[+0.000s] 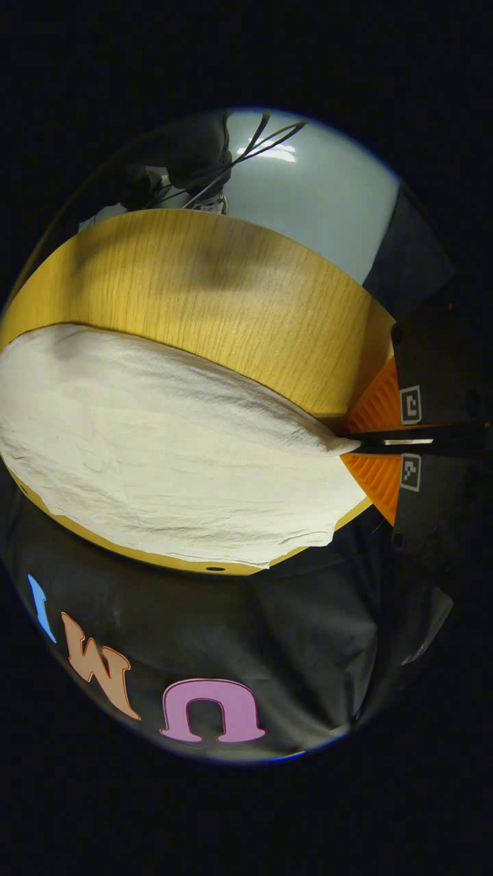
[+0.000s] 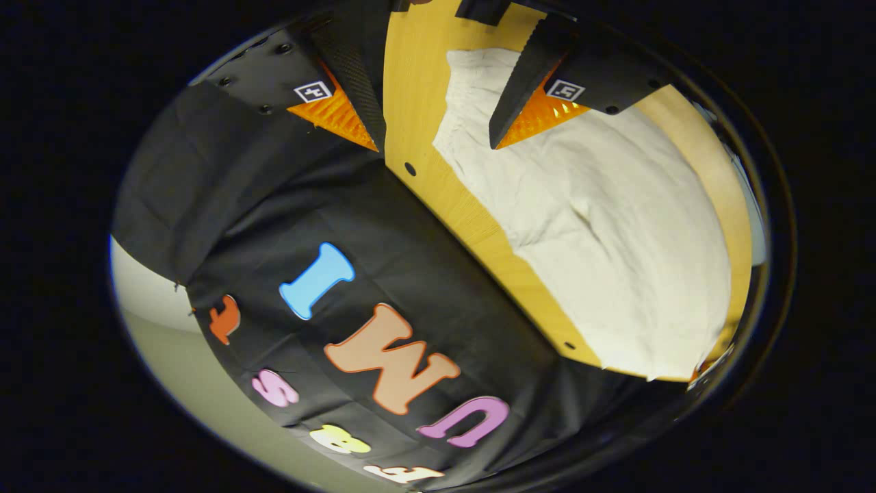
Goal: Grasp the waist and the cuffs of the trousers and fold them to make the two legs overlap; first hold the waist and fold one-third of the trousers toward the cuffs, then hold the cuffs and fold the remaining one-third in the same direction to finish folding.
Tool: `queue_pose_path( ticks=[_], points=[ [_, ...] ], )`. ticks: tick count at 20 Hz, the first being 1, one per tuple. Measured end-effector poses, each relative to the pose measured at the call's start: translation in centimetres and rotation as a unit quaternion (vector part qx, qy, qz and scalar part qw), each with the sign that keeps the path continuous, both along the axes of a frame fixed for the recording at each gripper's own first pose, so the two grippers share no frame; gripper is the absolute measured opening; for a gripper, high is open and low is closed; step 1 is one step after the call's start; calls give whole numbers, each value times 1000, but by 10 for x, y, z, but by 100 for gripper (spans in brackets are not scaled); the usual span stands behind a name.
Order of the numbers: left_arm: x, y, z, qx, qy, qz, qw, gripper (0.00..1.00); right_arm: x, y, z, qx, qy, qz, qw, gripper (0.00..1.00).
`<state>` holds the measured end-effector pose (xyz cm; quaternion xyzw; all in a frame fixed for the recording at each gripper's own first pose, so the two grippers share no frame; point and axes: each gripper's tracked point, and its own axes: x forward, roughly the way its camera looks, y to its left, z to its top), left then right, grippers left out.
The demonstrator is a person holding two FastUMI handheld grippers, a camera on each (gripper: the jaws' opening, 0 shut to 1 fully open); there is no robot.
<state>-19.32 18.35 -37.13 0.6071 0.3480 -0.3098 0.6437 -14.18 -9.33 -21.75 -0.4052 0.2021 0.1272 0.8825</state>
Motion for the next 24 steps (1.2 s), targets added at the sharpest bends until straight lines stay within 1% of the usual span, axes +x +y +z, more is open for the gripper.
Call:
queue_pose_path(
  ticks=[2, 4, 5, 6, 7, 9, 13, 15, 19, 22, 23, 24],
  points=[
    [0, 0, 0, 3, -2, -1, 1000, 1, -11, -7, -18, -28, 29, 25, 999, 97],
    [0, 0, 0, 6, -5, -2, 1000, 1, -23, -17, -37, -45, 59, 39, 996, 97],
    [0, 0, 0, 7, -6, -3, 1000, 1, -32, -22, -48, -53, 77, 44, 995, 99],
    [0, 0, 0, 7, -6, -2, 1000, 1, -41, -26, -59, -64, 93, 49, 992, 97],
    [0, 0, 0, 8, -7, -2, 1000, 1, -50, -29, -70, -74, 110, 56, 990, 99],
    [0, 1, 0, 10, -9, -3, 1000, 1, -64, -38, -88, -95, 141, 73, 983, 98],
    [0, 1, 1, 16, -13, -1, 1000, 1, -76, -48, -114, -136, 182, 114, 967, 97],
    [-1, 1, 0, 18, -14, 0, 1000, 1, -70, -45, -115, -152, 174, 135, 963, 98],
    [-1, 2, 0, 24, -15, -2, 1000, 1, -53, -37, -123, -176, 162, 165, 957, 93],
    [-2, 1, 1, 26, -13, 4, 1000, 1, -50, -38, -136, -189, 169, 172, 952, 79],
    [-2, 1, 2, 27, -11, 6, 1000, 1, -53, -38, -140, -193, 176, 174, 949, 70],
    [-2, 1, 1, 28, -9, 8, 1000, 1, -56, -38, -145, -196, 181, 178, 947, 46]
  ],
)
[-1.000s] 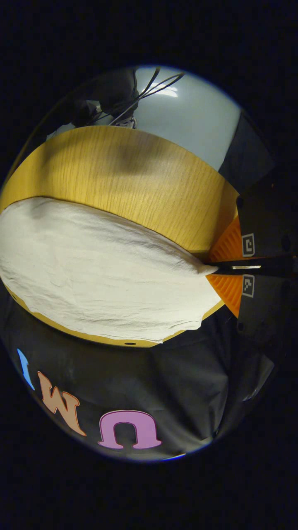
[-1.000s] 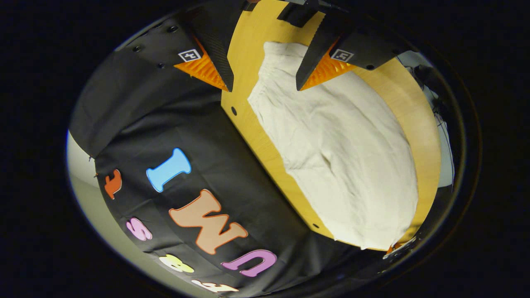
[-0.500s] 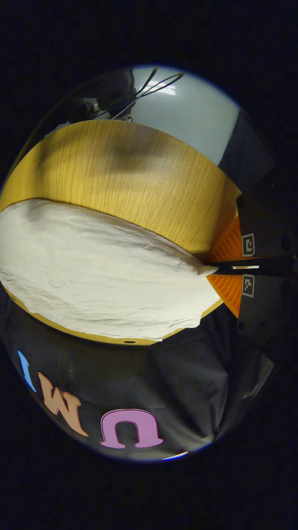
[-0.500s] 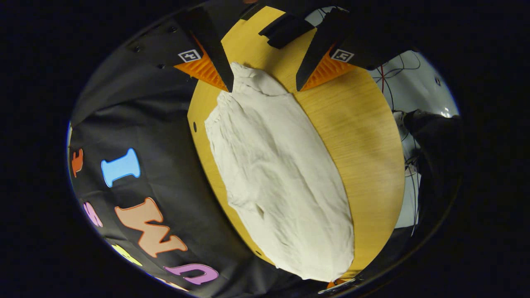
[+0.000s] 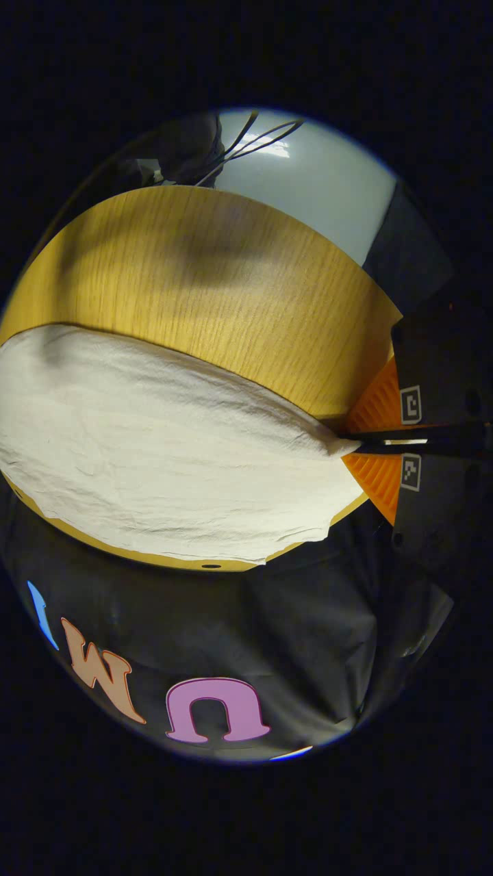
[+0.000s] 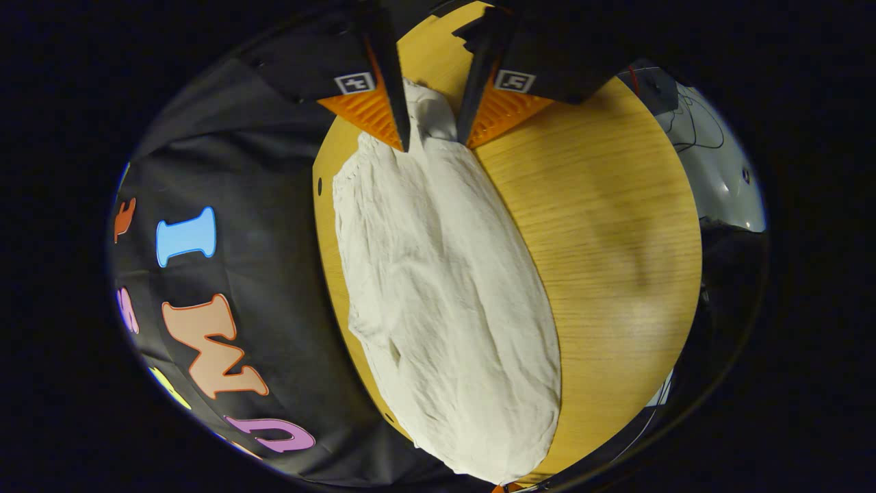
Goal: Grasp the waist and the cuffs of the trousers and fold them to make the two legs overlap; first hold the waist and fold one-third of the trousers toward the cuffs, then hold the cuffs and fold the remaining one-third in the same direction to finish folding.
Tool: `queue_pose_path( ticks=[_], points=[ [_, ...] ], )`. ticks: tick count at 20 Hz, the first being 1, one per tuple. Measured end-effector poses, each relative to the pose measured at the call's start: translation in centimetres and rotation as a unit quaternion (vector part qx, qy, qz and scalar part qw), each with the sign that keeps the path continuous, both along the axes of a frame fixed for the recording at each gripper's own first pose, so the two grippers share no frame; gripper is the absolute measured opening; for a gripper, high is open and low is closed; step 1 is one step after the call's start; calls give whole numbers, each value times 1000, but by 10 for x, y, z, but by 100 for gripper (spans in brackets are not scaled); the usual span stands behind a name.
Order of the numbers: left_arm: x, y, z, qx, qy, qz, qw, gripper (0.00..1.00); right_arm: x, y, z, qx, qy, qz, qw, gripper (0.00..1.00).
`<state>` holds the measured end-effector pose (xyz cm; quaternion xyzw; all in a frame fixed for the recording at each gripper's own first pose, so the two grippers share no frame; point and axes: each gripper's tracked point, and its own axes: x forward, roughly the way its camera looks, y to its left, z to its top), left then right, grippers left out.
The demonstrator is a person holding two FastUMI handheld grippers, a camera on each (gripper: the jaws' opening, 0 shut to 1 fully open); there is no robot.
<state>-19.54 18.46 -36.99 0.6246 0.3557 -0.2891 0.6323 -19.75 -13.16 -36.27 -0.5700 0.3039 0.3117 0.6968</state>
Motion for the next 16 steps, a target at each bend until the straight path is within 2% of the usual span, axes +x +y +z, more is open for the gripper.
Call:
queue_pose_path(
  ticks=[1, 2, 3, 6, 7, 10, 12, 16],
  points=[
    [-1, 0, 0, 0, 1, 3, 1000, 1, -3, 0, -3, -5, 2, 4, 1000, 35],
    [0, 0, 0, 0, 1, 5, 1000, 1, -2, -1, -5, -10, -2, 9, 1000, 12],
    [0, 0, 0, 0, 2, 8, 1000, 0, -1, -4, -3, -9, -2, 6, 1000, 5],
    [0, 0, 0, -21, 7, 57, 998, 0, 4, -4, 4, 11, 2, -29, 1000, 9],
    [1, 0, 3, -25, 2, 71, 997, 0, 10, -3, 13, 16, -10, -34, 999, 4],
    [17, -5, 20, -27, -19, 93, 995, 0, 32, 0, 39, 43, -44, -53, 997, 10],
    [31, -6, 33, -28, -34, 100, 994, 0, 50, 4, 56, 58, -68, -59, 994, 6],
    [65, -6, 64, -24, -74, 129, 989, 0, 84, 13, 83, 94, -103, -70, 988, 7]
  ],
)
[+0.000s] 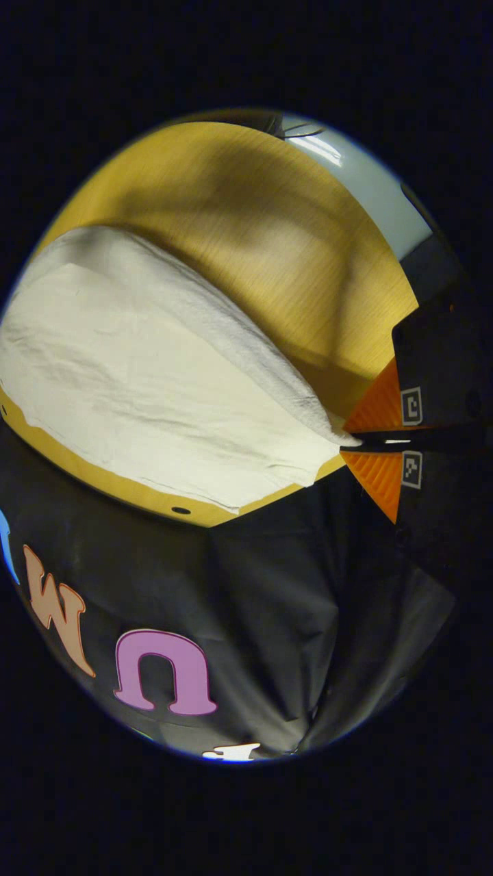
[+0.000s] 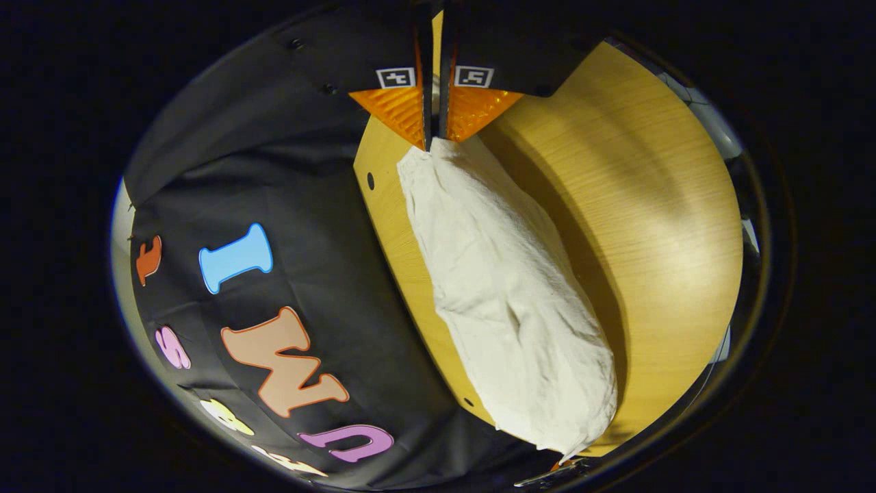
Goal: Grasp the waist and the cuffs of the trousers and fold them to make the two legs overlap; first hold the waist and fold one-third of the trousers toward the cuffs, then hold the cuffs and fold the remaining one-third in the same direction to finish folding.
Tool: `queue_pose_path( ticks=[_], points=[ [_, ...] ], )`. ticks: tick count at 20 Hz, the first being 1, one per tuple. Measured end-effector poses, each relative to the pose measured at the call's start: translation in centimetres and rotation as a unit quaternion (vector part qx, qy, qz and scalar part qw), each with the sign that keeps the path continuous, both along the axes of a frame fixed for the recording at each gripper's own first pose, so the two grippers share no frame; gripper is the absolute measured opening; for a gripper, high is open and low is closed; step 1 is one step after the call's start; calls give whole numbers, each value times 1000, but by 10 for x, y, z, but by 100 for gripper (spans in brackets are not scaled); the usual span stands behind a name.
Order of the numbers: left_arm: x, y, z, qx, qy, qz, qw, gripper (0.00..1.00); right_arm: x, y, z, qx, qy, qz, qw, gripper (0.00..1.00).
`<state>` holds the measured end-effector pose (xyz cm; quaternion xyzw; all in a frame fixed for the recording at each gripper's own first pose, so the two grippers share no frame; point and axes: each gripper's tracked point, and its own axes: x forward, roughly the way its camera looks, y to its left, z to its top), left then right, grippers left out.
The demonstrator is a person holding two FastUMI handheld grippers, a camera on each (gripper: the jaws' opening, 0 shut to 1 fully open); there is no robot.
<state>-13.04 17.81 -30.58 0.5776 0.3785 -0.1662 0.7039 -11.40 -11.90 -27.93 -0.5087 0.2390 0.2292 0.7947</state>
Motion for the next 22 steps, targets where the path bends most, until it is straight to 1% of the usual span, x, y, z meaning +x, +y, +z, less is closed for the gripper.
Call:
queue_pose_path(
  ticks=[1, 2, 5, 6, 8, 9, 10, 12, 14, 17, 19, 22],
  points=[
    [11, -4, 10, -7, -17, 8, 1000, 0, 11, 3, 5, 7, -8, 1, 1000, 10],
    [24, -9, 19, -12, -32, 16, 999, 0, 21, 5, 9, 11, -16, 1, 1000, 7],
    [64, -18, 45, -14, -74, 25, 997, 0, 52, 9, 23, 22, -36, -4, 999, 7],
    [74, -23, 53, -19, -84, 27, 996, 0, 58, 10, 28, 25, -43, -9, 999, 7],
    [95, -35, 67, -32, -100, 26, 994, 0, 84, 10, 36, 30, -61, -24, 997, 7],
    [108, -41, 68, -41, -106, 22, 993, 0, 95, 8, 36, 29, -67, -37, 997, 10],
    [121, -46, 68, -46, -109, 18, 993, 0, 103, 5, 34, 26, -68, -51, 996, 7],
    [148, -57, 69, -59, -115, 6, 992, 0, 121, 4, 34, 26, -74, -77, 994, 7],
    [172, -62, 67, -71, -119, 2, 990, 0, 135, 7, 34, 30, -85, -98, 991, 7],
    [204, -63, 54, -91, -117, 10, 989, 0, 158, 12, 22, 23, -84, -126, 988, 7],
    [225, -57, 43, -90, -115, 18, 989, 0, 172, 13, 11, 22, -81, -146, 986, 7],
    [256, -53, 22, -102, -109, 39, 988, 0, 189, 12, -12, 26, -64, -186, 980, 7]
  ],
)
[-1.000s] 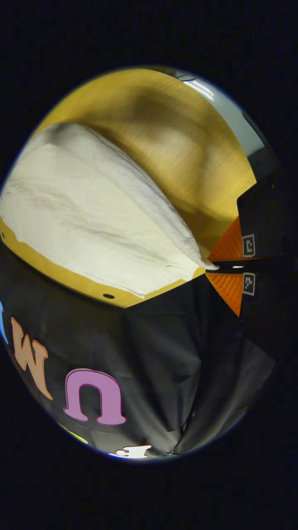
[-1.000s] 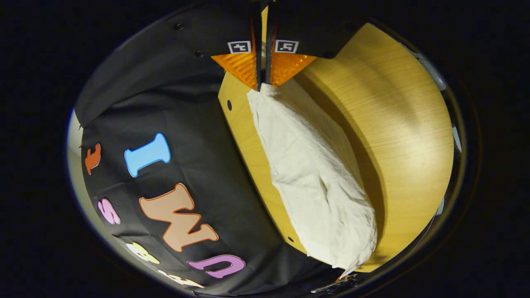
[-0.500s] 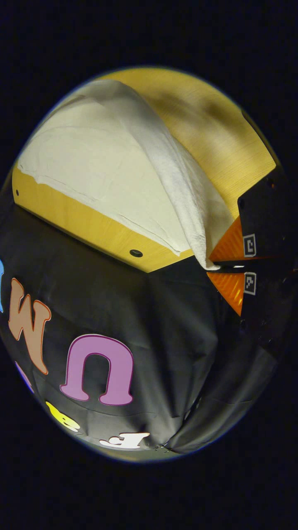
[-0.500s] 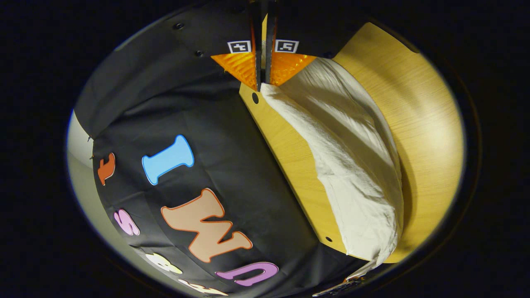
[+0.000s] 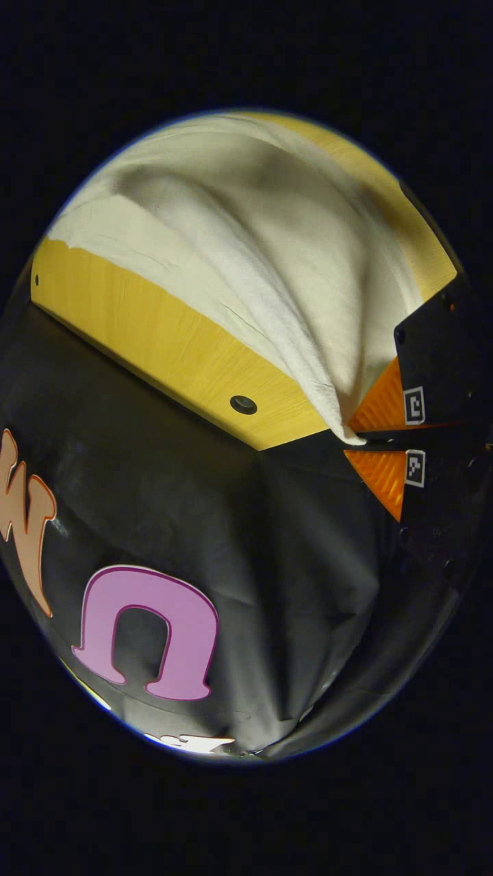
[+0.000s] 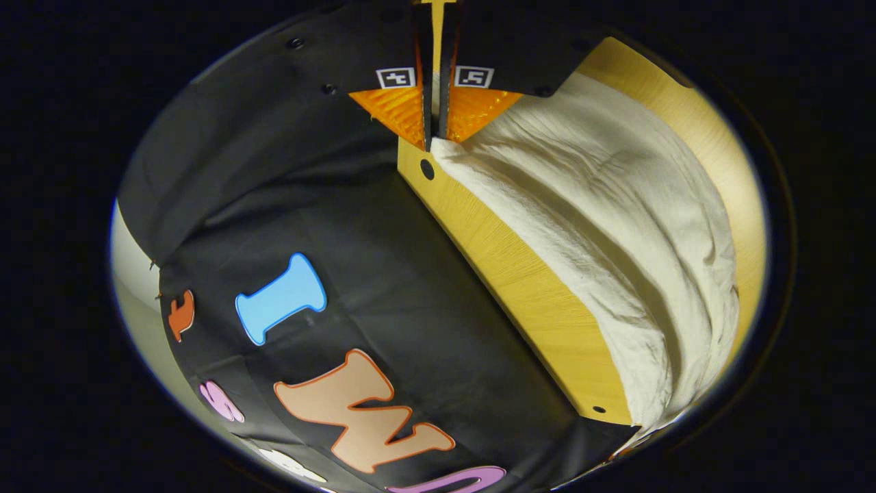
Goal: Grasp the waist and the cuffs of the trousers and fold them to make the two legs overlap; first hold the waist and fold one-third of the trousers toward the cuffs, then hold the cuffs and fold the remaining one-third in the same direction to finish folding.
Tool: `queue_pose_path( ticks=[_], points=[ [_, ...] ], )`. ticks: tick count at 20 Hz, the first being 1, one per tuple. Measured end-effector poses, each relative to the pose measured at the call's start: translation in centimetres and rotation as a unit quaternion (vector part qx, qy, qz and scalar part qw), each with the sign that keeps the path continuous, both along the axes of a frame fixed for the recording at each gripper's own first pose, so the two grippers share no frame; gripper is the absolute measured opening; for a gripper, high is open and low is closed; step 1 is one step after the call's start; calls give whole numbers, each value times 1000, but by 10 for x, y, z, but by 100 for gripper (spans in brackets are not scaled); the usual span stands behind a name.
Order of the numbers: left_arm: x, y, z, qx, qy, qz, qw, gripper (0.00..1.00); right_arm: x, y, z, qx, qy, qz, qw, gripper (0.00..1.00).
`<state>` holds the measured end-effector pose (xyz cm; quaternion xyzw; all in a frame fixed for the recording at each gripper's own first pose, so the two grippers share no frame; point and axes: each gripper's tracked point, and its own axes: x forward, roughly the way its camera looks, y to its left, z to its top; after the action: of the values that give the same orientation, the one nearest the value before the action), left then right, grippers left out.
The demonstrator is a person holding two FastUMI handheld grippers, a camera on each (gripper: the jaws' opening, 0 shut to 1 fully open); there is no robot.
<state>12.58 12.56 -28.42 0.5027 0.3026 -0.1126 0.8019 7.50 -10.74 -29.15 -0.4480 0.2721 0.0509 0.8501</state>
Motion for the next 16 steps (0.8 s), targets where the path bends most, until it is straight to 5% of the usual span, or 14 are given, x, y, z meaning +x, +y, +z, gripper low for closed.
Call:
queue_pose_path(
  ticks=[9, 10, 11, 12, 14, 16],
  points=[
    [49, -28, -69, -16, 21, -31, 999, 0, 34, 18, -65, 32, 40, -78, 996, 7],
    [49, -31, -76, -33, 27, -30, 999, 0, 31, 23, -68, 52, 47, -86, 994, 27],
    [41, -39, -77, -59, 33, -26, 997, 2, 30, 33, -68, 87, 49, -85, 991, 64],
    [35, -47, -77, -88, 38, -19, 995, 33, 30, 35, -63, 108, 33, -91, 989, 100],
    [24, -55, -66, -129, 28, 6, 991, 93, 28, 37, -37, 146, 8, -106, 984, 98],
    [15, -59, -52, -181, 13, 33, 983, 95, 17, 35, -24, 195, -3, -129, 972, 100]
  ],
)
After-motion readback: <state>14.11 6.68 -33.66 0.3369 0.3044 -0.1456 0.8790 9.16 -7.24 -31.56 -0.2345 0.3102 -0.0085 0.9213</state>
